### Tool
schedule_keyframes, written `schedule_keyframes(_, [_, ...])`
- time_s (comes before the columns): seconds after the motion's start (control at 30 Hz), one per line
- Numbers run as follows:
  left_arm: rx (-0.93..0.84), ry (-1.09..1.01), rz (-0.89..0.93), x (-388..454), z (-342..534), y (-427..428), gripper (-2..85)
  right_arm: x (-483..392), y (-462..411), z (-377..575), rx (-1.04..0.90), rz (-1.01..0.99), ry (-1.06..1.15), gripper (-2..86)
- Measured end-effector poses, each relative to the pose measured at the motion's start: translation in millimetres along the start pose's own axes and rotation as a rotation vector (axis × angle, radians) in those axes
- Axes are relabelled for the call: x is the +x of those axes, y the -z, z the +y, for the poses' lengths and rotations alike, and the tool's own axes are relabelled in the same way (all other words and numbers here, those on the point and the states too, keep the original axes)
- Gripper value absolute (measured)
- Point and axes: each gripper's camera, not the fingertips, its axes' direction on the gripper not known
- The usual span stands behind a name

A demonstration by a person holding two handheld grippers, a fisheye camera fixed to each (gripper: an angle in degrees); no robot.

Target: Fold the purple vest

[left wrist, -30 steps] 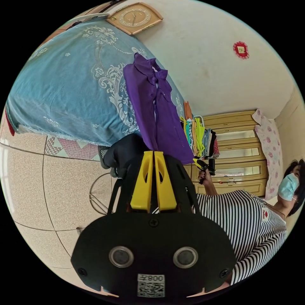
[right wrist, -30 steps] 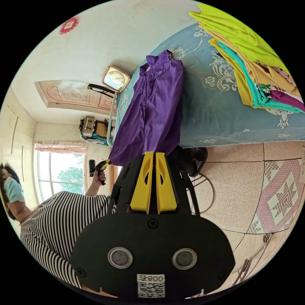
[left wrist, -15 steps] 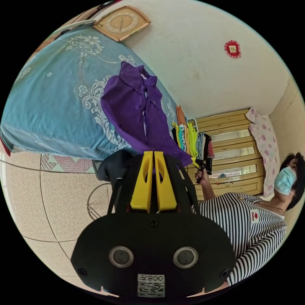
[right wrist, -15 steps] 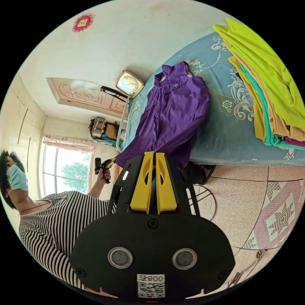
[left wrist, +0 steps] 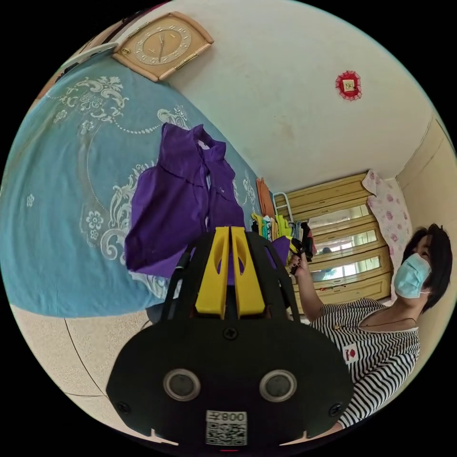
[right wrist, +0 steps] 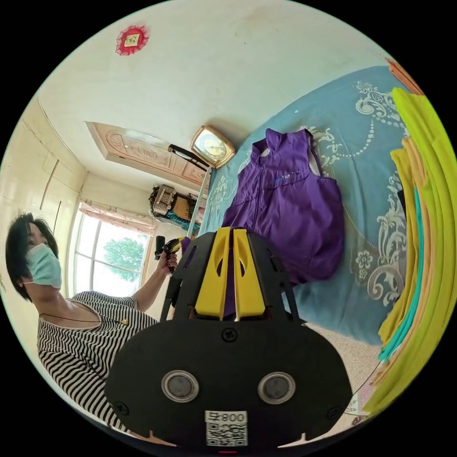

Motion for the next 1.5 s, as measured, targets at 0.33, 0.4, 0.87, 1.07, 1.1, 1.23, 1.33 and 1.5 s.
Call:
schedule_keyframes(0.33, [0.113, -0.058, -0.076, -34, -260, -48, 1.2, 67, -49, -236, 0.059, 0.066, 0.047, 1.2])
schedule_keyframes(0.4, [0.129, -0.040, -0.110, -48, -297, -62, 1.7, 93, -64, -278, 0.062, 0.072, 0.012, 1.7])
schedule_keyframes(0.87, [0.144, 0.028, -0.142, -139, -352, -90, 8.4, 208, -112, -335, 0.053, -0.023, -0.094, 8.7])
schedule_keyframes(1.07, [0.081, 0.032, -0.234, -143, -268, -60, 10.8, 172, -110, -229, -0.080, 0.210, 0.012, 10.2])
schedule_keyframes(1.1, [0.085, 0.046, -0.240, -145, -258, -56, 11.0, 170, -110, -217, -0.091, 0.243, 0.008, 10.4])
schedule_keyframes(1.23, [0.064, 0.128, -0.250, -158, -205, -47, 11.4, 174, -109, -156, -0.114, 0.377, -0.028, 11.1])
schedule_keyframes(1.33, [0.006, 0.122, -0.272, -162, -204, -62, 11.2, 181, -114, -149, -0.106, 0.370, -0.046, 11.2])
schedule_keyframes(1.5, [-0.067, 0.089, -0.318, -160, -234, -97, 8.7, 182, -127, -168, -0.090, 0.396, -0.049, 8.8])
